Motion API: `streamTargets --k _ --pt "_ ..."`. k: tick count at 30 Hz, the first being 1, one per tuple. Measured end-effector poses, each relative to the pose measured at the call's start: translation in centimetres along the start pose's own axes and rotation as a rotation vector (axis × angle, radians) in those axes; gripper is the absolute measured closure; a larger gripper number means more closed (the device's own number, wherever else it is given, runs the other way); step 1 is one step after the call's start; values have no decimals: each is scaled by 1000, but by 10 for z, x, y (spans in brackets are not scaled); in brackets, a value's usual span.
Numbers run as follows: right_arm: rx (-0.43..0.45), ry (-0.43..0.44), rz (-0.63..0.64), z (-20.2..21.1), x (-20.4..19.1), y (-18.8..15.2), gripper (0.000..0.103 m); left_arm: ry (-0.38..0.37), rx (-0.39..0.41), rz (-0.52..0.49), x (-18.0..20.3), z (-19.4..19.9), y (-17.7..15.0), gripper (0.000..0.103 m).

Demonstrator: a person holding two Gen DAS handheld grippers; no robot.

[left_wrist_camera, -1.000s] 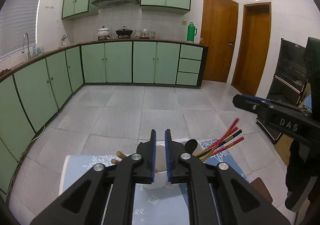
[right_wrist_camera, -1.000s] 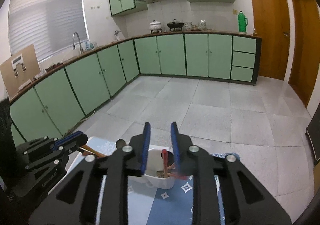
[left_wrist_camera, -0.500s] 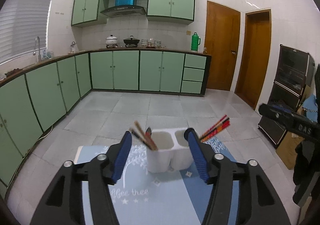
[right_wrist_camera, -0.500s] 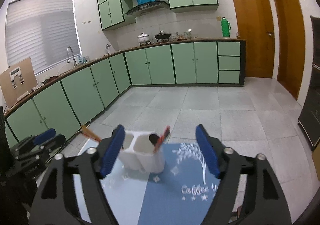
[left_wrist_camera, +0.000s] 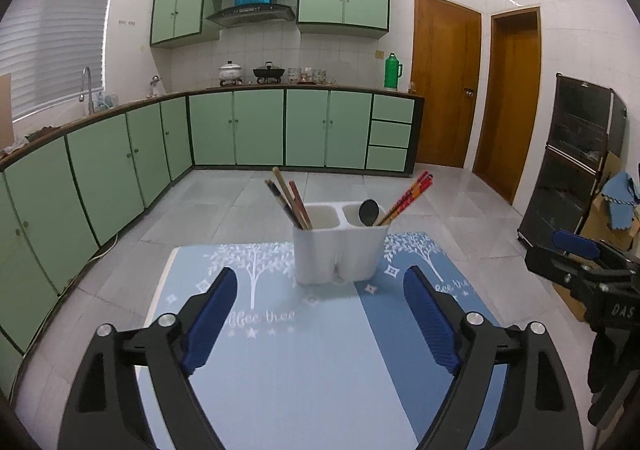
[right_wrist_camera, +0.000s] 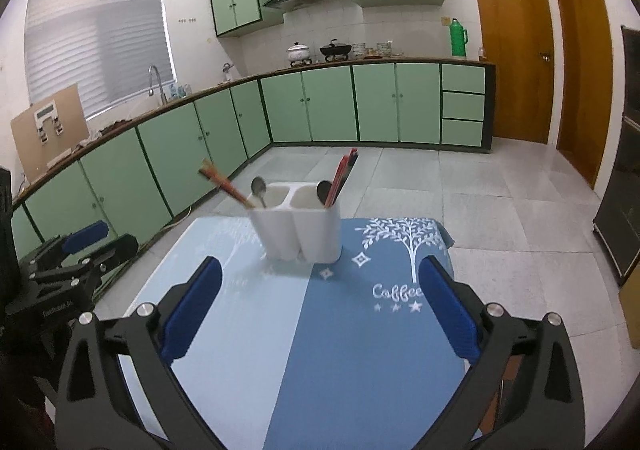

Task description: Organize utensils

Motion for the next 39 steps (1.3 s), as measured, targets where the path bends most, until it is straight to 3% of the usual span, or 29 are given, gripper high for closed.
streamTargets --k 15,39 --pt "23 41 -17 51 -21 -4 6 16 53 -19 10 58 -2 9" --pt "43 77 16 72 -48 2 6 23 97 -15 9 83 1 6"
Point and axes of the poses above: each gripper's, at about its wrist camera, not at the fingertips, and z roughly against the way its jaws point, x to its right, y to its top, the point moved 5 cm from there along -z, roughly the way its jaws point, and after that the axes turned 14 degrees about x, right-handed, at the moved point
